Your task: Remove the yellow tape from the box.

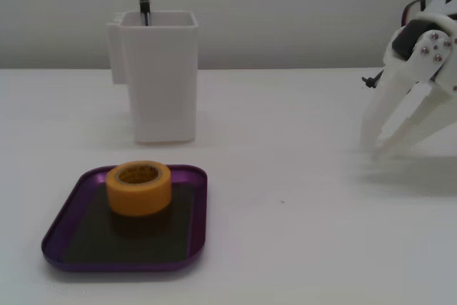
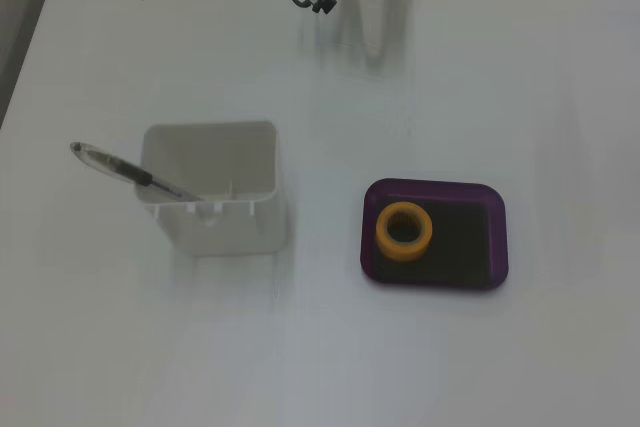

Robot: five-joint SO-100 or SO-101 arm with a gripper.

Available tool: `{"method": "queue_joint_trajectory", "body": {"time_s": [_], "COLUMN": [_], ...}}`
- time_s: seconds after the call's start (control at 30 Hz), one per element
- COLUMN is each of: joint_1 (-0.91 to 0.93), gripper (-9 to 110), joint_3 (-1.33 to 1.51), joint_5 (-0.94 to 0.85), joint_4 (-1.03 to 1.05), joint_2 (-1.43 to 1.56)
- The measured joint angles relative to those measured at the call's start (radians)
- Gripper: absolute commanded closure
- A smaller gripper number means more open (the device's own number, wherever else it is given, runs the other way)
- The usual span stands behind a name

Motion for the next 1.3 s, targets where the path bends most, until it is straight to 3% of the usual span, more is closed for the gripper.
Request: {"method": "queue_joint_trajectory", "body": {"time_s": [0.87,1.07,1.3], "joint_1": [-0.006,0.000,0.002], "gripper": [102,102,102], "joint_3": [-0.002,-0.130,-0.311], "joint_5": [0.000,-0.003,-0.241], "joint_4": [-0.006,-0.005,-0.005], "joint_2": [0.000,0.000,-0.067]}}
